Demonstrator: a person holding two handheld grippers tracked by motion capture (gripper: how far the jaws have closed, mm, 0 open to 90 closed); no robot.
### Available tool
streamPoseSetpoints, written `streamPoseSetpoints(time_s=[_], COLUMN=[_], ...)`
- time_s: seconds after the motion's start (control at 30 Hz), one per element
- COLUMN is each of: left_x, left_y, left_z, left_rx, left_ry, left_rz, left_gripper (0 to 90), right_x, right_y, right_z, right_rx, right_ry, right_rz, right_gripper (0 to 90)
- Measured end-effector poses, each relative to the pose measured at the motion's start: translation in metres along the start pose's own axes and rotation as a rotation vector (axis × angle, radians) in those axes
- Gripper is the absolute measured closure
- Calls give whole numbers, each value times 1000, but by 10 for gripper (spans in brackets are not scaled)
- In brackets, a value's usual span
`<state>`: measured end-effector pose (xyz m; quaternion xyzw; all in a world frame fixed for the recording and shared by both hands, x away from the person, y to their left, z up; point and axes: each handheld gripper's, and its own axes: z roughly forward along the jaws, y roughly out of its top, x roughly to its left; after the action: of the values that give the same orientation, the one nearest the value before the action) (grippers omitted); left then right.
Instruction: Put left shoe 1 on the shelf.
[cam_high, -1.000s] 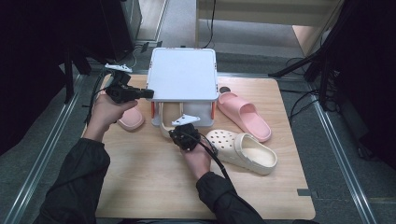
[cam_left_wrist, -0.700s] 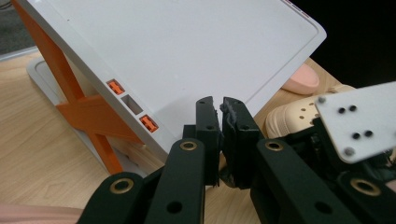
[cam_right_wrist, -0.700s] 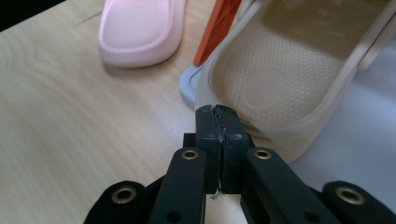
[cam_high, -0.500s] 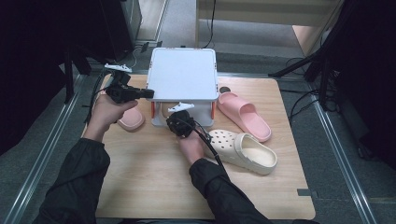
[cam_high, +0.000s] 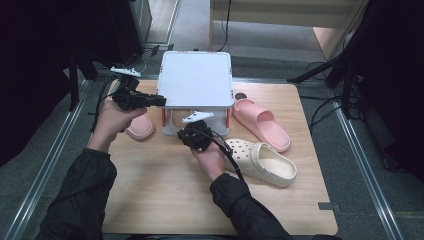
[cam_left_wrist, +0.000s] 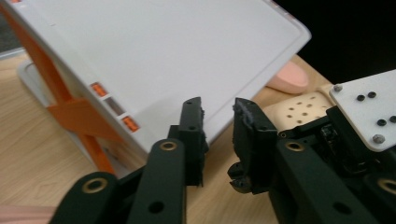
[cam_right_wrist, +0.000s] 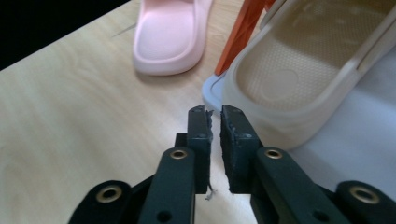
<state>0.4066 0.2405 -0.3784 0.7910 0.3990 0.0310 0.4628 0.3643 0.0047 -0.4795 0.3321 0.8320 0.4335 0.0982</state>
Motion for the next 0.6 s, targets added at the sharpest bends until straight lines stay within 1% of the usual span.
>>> streamPoseSetpoints(time_s=[0.03,0.07,0.1,0.13,0.17,0.2,0.23,0.27,0.33,0.37,0.4,0.43,0.47,0.5,0.53,0.57,0.6], left_x=[-3,-6,-6,-11,-14,-16,-16,-21,-25,-25,-30,-30,-32,-32,-34,-36,-36], left_y=[1,1,1,2,1,0,0,-3,-7,-7,-12,-12,-15,-15,-16,-17,-17], left_z=[-1,-1,-1,-2,-2,-2,-2,-1,-1,-1,0,0,1,1,1,2,2], left_rx=[2,8,8,5,4,1,1,10,11,11,15,15,24,24,19,14,14], left_ry=[3,-4,-4,-28,-32,-28,-28,-17,-21,-21,-10,-10,0,0,-3,-8,-8], left_rz=[4,4,4,0,-5,-7,-7,-2,-2,-2,-4,-4,5,5,6,6,6], left_gripper=[661,624,598,556,522,491,467,445,417,408,400,396,393,391,391,381,379], right_x=[0,0,0,-1,-2,-3,-3,-5,-6,-7,-10,-10,-14,-14,-15,-19,-19], right_y=[-1,-3,-3,-7,-9,-11,-11,-15,-18,-20,-22,-22,-27,-27,-29,-34,-34], right_z=[-5,-11,-11,-25,-30,-37,-37,-52,-63,-69,-74,-74,-82,-82,-84,-87,-87], right_rx=[-2,-3,-3,-9,-14,-16,-16,-11,-12,-12,-8,-8,-29,-29,-32,-16,-16], right_ry=[8,18,18,37,45,51,51,52,56,66,79,79,96,96,99,115,115], right_rz=[-1,1,1,-1,-1,-4,-4,-18,-29,-30,-24,-24,-10,-10,1,-7,-7], right_gripper=[797,787,787,761,750,741,741,731,719,706,698,698,688,688,687,670,670])
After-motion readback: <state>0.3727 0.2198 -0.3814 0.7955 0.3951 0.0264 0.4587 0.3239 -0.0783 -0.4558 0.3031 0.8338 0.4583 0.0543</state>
